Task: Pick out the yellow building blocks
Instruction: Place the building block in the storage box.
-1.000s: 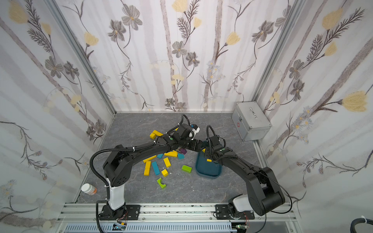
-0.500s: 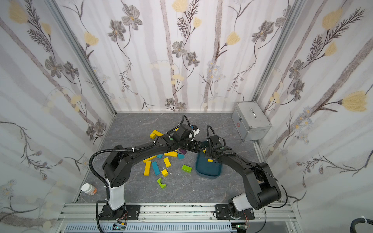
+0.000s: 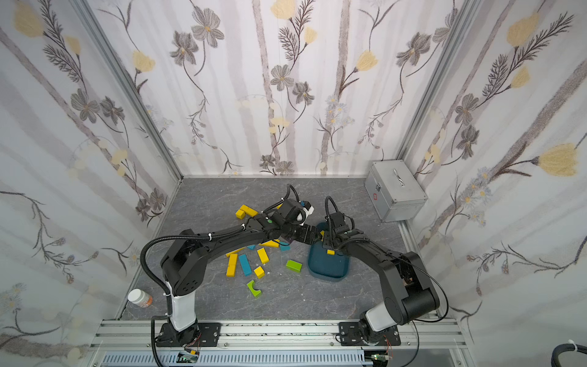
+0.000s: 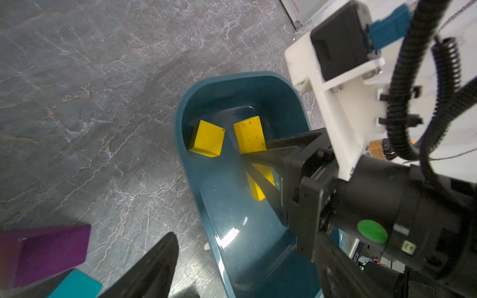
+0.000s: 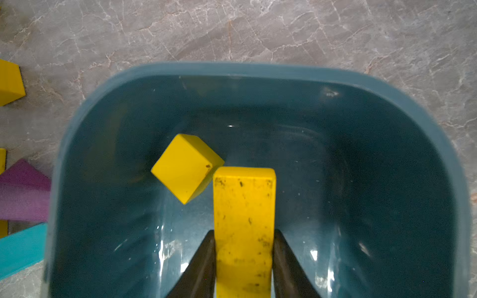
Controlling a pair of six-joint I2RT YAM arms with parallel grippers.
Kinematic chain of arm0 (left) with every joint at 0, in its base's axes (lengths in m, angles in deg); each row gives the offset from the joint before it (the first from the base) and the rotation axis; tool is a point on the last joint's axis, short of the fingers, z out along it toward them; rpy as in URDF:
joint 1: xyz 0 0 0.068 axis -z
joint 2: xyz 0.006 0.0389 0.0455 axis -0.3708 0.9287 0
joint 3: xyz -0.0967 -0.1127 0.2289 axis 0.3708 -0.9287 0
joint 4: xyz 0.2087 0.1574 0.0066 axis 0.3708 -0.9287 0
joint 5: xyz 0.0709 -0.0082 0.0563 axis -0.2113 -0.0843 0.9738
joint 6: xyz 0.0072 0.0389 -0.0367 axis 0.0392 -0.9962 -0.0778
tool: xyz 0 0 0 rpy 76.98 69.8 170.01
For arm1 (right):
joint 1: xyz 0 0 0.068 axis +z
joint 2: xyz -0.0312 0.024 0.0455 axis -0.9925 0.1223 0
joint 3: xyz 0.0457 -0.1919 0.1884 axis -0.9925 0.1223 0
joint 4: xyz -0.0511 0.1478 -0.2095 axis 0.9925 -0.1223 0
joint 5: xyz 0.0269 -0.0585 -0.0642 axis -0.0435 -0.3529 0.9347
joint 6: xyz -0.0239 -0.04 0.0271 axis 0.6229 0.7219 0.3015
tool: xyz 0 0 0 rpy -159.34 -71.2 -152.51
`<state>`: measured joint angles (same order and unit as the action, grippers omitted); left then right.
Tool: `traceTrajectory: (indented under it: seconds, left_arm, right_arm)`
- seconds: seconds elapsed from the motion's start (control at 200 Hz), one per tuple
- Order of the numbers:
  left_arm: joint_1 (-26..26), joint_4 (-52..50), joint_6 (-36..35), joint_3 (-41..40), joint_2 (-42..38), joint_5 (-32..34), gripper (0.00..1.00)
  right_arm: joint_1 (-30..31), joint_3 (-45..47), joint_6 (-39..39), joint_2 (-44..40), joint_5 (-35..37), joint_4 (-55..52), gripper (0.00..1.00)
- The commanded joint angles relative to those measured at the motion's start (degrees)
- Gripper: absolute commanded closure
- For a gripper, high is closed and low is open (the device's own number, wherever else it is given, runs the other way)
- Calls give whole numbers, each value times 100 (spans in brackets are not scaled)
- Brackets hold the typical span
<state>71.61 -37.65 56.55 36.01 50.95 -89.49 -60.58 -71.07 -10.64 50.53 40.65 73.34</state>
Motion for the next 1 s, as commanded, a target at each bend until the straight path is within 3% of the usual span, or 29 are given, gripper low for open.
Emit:
traceTrajectory:
  seconds: [0.0, 0.505, 0.999]
  left_arm:
    - [7, 33, 48, -18, -70, 63, 16]
    - [10, 25, 112, -373, -346, 201, 15]
    - [8, 170, 2, -447, -421, 345, 15]
  right_arm:
    - [-44, -145, -29, 165, 20, 345, 64]
    - [-149, -410, -66, 579, -255, 483, 58]
    - [-92, -316, -126, -192, -164, 244, 56]
